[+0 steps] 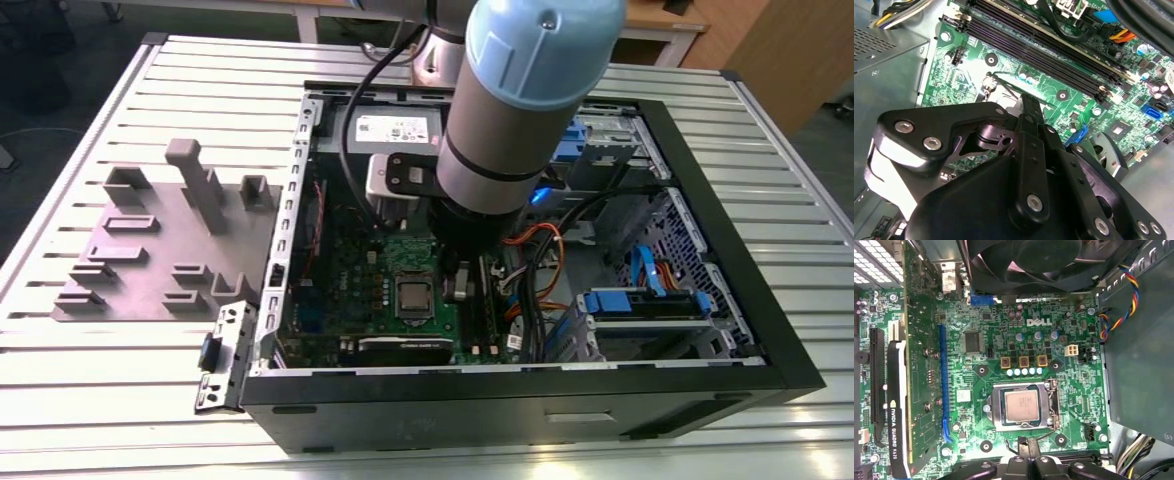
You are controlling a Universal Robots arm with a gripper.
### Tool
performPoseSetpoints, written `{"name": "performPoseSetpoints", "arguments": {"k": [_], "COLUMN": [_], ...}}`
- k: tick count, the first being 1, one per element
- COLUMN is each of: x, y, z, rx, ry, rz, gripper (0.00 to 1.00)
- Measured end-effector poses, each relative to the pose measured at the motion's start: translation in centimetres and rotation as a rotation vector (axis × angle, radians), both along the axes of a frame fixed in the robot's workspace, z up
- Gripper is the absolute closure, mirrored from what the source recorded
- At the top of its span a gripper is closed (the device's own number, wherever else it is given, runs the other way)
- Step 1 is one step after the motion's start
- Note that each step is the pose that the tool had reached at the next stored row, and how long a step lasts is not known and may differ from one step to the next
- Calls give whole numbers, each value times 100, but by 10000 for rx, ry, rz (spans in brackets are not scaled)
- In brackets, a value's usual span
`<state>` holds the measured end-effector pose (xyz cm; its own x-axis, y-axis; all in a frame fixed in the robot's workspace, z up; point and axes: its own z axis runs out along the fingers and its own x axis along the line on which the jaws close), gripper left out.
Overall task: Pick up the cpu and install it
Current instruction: 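Install the first cpu locking lever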
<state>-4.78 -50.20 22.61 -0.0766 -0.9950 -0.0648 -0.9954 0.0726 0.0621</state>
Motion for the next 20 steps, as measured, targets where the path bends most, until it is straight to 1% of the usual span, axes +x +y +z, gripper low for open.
{"name": "performPoseSetpoints", "arguments": {"k": [2,13,16,20], "x": [-1,-1,0,-1], "y": [-18,-25,-35,-57], "z": [-5,-68,-83,-87], "rx": [0,1,3,2], "ry": [0,-8,-12,-14], "rz": [3,42,70,103], "gripper": [89,89,89,89]}}
